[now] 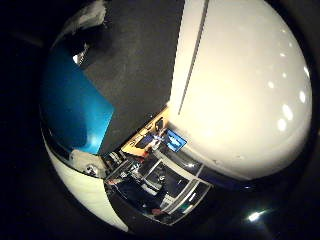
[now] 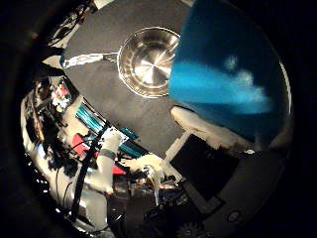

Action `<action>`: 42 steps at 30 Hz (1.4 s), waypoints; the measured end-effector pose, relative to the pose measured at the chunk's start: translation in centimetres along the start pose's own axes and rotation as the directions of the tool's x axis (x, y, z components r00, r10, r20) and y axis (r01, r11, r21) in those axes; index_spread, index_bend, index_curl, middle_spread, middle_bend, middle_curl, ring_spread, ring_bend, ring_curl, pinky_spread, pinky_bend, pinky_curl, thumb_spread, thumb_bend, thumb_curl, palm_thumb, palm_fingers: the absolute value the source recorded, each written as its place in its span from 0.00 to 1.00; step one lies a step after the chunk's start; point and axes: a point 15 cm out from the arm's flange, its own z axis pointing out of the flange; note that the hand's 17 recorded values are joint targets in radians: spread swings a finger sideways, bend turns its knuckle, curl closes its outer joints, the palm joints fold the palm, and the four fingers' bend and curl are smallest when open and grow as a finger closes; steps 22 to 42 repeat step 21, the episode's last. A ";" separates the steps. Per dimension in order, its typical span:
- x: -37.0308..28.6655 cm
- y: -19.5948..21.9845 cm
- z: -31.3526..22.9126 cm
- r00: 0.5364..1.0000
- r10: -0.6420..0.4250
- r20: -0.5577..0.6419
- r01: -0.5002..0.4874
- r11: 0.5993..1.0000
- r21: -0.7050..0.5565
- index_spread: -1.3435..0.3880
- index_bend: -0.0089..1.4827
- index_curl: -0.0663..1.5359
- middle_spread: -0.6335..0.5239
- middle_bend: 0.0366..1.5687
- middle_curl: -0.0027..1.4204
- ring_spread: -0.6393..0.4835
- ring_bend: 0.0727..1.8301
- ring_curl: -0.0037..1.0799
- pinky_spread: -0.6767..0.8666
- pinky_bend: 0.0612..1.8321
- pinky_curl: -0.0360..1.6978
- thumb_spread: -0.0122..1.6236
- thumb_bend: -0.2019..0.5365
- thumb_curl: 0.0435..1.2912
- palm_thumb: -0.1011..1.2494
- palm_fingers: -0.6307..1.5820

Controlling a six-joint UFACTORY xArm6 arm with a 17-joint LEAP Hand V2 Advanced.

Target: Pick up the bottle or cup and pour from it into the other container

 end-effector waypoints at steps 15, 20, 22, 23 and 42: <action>-1.6 -1.7 -1.6 0.988 -0.099 -0.116 0.090 0.993 -0.080 0.41 0.13 0.74 0.21 0.50 0.74 0.30 0.66 0.64 0.13 0.62 0.45 0.41 0.23 0.49 0.72 0.65; -1.9 -1.6 -1.3 0.988 -0.109 -0.114 0.099 0.991 -0.089 0.41 0.13 0.75 0.21 0.50 0.74 0.30 0.66 0.65 0.14 0.63 0.46 0.42 0.23 0.49 0.72 0.65; -1.9 -1.7 -1.2 0.988 -0.109 -0.111 0.100 0.991 -0.090 0.41 0.13 0.75 0.21 0.50 0.74 0.30 0.66 0.65 0.14 0.63 0.46 0.42 0.23 0.49 0.72 0.65; -1.9 -1.7 -1.2 0.988 -0.109 -0.111 0.100 0.991 -0.090 0.41 0.13 0.75 0.21 0.50 0.74 0.30 0.66 0.65 0.14 0.63 0.46 0.42 0.23 0.49 0.72 0.65; -1.9 -1.7 -1.2 0.988 -0.109 -0.111 0.100 0.991 -0.090 0.41 0.13 0.75 0.21 0.50 0.74 0.30 0.66 0.65 0.14 0.63 0.46 0.42 0.23 0.49 0.72 0.65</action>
